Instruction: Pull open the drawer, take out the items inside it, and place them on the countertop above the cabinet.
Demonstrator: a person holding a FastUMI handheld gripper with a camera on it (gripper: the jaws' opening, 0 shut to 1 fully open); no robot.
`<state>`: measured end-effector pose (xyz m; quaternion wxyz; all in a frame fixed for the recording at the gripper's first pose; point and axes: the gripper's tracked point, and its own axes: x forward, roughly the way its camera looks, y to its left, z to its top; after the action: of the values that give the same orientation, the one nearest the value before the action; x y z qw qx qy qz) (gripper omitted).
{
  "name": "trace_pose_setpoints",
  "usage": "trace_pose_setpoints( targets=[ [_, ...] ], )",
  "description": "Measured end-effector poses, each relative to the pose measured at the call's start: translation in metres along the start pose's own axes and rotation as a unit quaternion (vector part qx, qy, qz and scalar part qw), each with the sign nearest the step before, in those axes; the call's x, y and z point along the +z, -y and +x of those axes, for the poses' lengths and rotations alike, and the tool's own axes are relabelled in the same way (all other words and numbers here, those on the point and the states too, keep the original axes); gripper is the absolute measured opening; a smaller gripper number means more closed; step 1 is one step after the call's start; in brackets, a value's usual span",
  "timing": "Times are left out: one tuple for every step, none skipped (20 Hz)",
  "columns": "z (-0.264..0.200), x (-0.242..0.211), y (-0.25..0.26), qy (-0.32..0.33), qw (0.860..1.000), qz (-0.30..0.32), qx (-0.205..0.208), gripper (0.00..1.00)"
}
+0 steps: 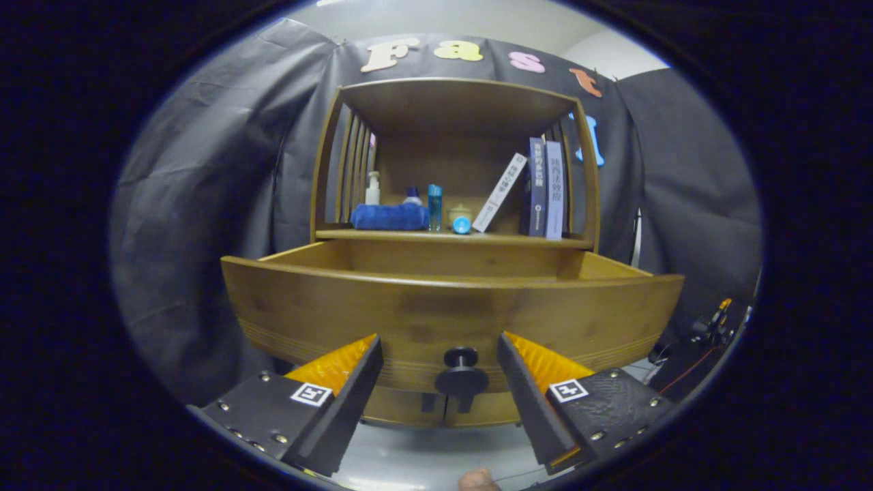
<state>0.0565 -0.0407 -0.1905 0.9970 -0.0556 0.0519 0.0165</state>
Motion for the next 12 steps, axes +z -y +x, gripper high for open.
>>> trace_pose_setpoints(
  targets=[
    [0.0037, -0.0011, -0.0016, -0.002, 1.000, 0.005, -0.001, 1.00],
    [0.0054, -0.0025, -0.0018, -0.005, 1.000, 0.008, -0.003, 1.00],
    [0.0076, -0.0011, -0.0012, -0.002, 1.000, 0.012, -0.008, 1.00],
    [0.0076, -0.0005, -0.0011, -0.001, 1.000, 0.013, -0.012, 1.00],
    [0.0081, -0.0018, -0.0009, -0.002, 1.000, 0.009, -0.017, 1.00],
    [0.0087, -0.0006, -0.0003, -0.001, 1.000, 0.003, -0.023, 1.00],
    [0.0091, -0.0026, 0.0006, -0.003, 1.000, -0.002, -0.029, 1.00],
    [0.0101, -0.0024, 0.0002, -0.003, 1.000, -0.005, -0.030, 1.00],
    [0.0100, -0.0023, -0.0005, -0.003, 1.000, -0.003, -0.031, 1.00],
    [0.0100, -0.0022, -0.0002, -0.002, 1.000, 0.001, -0.030, 1.00],
    [0.0098, -0.0019, -0.0011, 0.000, 1.000, 0.002, -0.030, 1.00],
    [0.0094, -0.0019, -0.0014, 0.000, 1.000, 0.001, -0.030, 1.00]
  ],
)
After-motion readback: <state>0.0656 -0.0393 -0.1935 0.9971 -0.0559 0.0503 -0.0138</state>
